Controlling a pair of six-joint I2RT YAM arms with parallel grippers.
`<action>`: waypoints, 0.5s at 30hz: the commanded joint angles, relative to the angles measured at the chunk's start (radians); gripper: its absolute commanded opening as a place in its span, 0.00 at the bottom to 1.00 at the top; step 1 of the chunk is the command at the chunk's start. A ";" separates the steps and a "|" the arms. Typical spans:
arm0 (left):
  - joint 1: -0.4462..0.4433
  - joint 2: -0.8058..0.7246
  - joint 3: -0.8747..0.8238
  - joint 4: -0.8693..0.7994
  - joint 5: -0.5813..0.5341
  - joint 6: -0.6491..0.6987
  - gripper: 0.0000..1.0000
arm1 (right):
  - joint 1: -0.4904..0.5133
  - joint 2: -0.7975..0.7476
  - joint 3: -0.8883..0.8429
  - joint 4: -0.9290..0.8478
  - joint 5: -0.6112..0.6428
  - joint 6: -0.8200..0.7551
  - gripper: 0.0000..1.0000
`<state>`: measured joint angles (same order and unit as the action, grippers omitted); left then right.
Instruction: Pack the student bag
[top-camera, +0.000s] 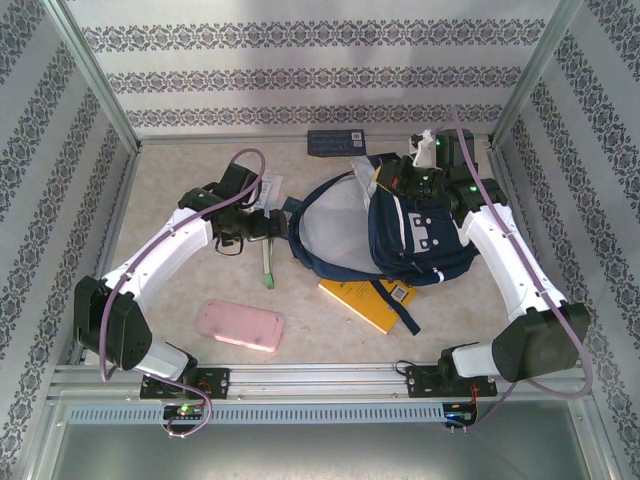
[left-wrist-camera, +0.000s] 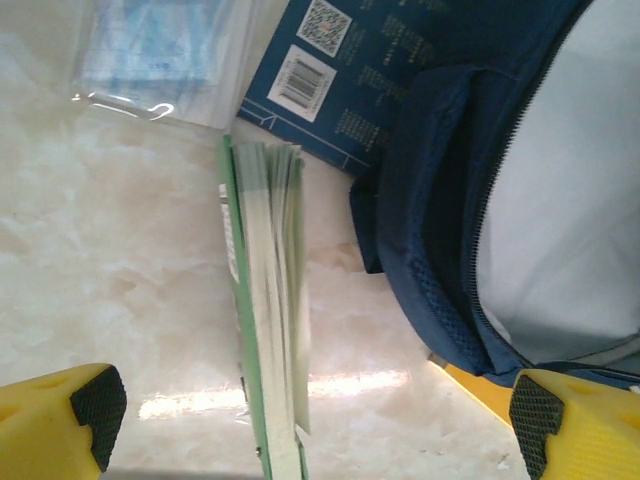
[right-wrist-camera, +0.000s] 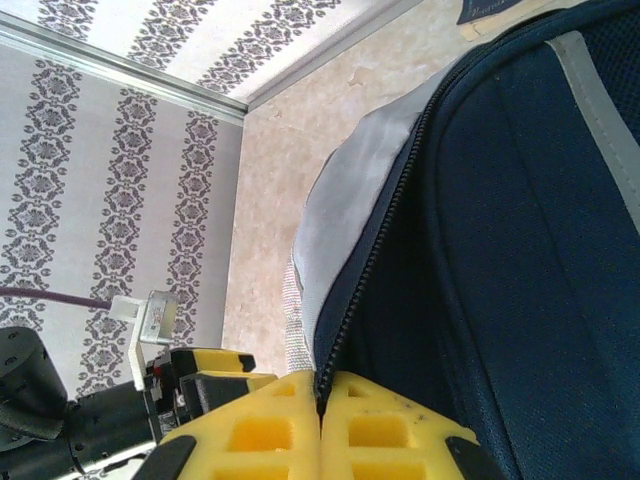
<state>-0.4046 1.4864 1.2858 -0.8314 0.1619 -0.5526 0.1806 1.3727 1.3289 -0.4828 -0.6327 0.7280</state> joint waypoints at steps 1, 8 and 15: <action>0.001 0.039 -0.016 -0.048 -0.036 0.010 1.00 | -0.003 -0.054 -0.005 0.016 0.008 -0.024 0.00; -0.004 0.140 -0.022 -0.012 -0.008 -0.015 0.99 | -0.001 -0.054 -0.020 0.024 0.008 -0.017 0.00; -0.004 0.212 -0.041 0.055 0.020 -0.054 0.91 | 0.006 -0.054 -0.039 0.041 0.010 -0.009 0.00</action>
<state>-0.4046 1.6733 1.2556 -0.8143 0.1684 -0.5800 0.1810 1.3544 1.2995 -0.4812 -0.6285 0.7261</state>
